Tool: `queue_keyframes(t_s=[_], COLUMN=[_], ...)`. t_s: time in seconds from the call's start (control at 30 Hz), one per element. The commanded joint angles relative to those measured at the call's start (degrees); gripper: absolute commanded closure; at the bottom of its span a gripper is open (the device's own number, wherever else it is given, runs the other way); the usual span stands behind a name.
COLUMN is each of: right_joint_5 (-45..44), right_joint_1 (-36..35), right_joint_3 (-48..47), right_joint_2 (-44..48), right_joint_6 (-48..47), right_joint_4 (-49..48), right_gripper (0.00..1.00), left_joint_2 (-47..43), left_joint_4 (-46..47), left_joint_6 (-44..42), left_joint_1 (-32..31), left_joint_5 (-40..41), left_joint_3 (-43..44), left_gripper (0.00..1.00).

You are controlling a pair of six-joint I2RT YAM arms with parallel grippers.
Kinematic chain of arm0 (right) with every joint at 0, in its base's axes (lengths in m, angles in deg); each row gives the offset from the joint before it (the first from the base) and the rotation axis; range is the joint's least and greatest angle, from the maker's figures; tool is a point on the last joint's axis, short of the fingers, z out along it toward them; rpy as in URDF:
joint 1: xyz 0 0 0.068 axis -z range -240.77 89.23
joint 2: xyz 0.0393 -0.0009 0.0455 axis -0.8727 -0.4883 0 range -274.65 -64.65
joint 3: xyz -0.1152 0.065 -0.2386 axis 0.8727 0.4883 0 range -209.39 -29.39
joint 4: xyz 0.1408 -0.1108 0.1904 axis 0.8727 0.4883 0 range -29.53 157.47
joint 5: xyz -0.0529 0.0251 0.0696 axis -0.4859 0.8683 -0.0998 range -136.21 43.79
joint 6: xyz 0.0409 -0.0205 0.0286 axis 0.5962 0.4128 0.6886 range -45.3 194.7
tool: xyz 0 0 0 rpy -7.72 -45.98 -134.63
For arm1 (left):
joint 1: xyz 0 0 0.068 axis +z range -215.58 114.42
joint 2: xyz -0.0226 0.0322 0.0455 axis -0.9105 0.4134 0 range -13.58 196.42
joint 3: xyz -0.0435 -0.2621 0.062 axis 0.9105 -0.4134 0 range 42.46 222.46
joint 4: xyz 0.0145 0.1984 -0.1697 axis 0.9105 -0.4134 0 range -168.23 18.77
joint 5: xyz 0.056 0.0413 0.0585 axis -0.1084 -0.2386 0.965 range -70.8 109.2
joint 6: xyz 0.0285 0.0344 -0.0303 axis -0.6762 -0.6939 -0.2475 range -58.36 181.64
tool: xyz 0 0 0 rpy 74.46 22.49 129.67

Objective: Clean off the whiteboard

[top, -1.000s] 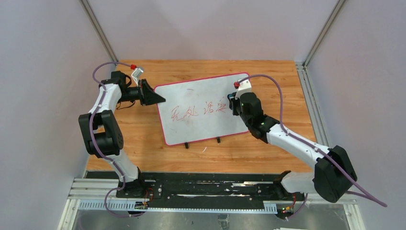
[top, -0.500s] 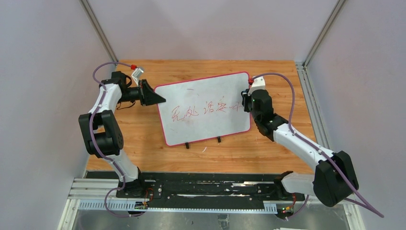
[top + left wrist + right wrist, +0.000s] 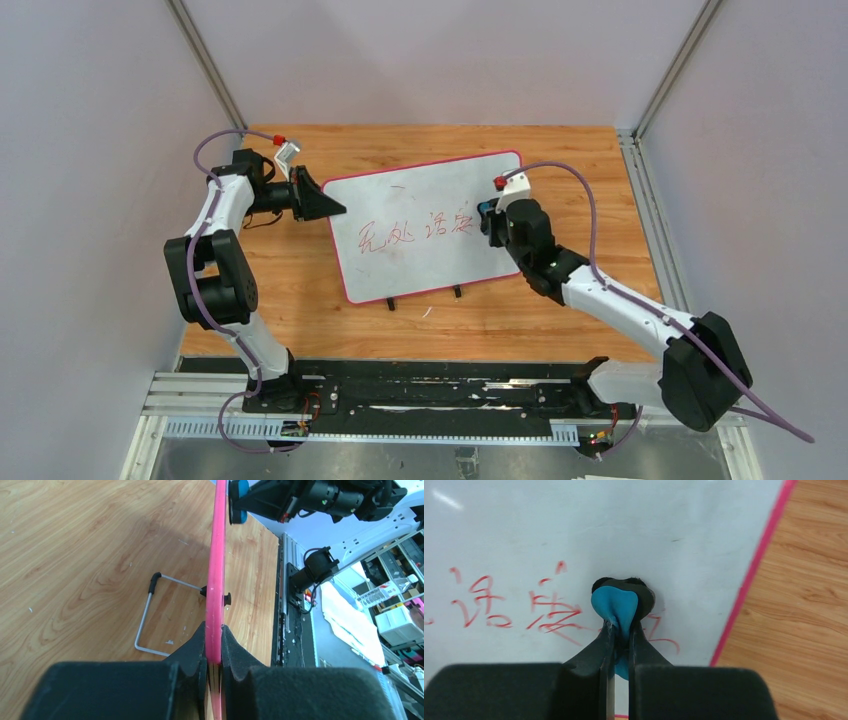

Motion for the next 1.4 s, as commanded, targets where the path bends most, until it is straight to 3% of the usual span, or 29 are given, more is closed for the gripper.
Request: queue_keyframes(t_s=[0.0, 0.3, 0.8, 1.37], right_joint_5=[-1.81, -5.26, -5.5, -3.45], right_joint_1=[-4.98, -2.5, 4.39, -7.09], right_joint_3=[-0.17, 0.93, 3.13, 0.83], right_joint_2=[-1.07, -3.33, 2.95, -4.42], right_joint_6=[1.26, 0.36, -1.51, 2.3], right_joint_4=[-1.64, -2.08, 1.0, -3.88], right_gripper=[0.99, 0.99, 0.99, 0.99], left_joint_2=[0.32, 0.04, 0.21, 0.12], left_joint_4=[3.3, 3.21, 2.4, 2.42], left_joint_6=[-4.93, -5.18, -6.06, -5.88], left_joint_1=[0.16, 0.15, 0.22, 0.16], left_joint_5=[4.9, 5.08, 5.61, 5.56], left_joint_3=[1.55, 1.29, 1.4, 1.34], left_gripper=[1.0, 1.0, 1.0, 1.0])
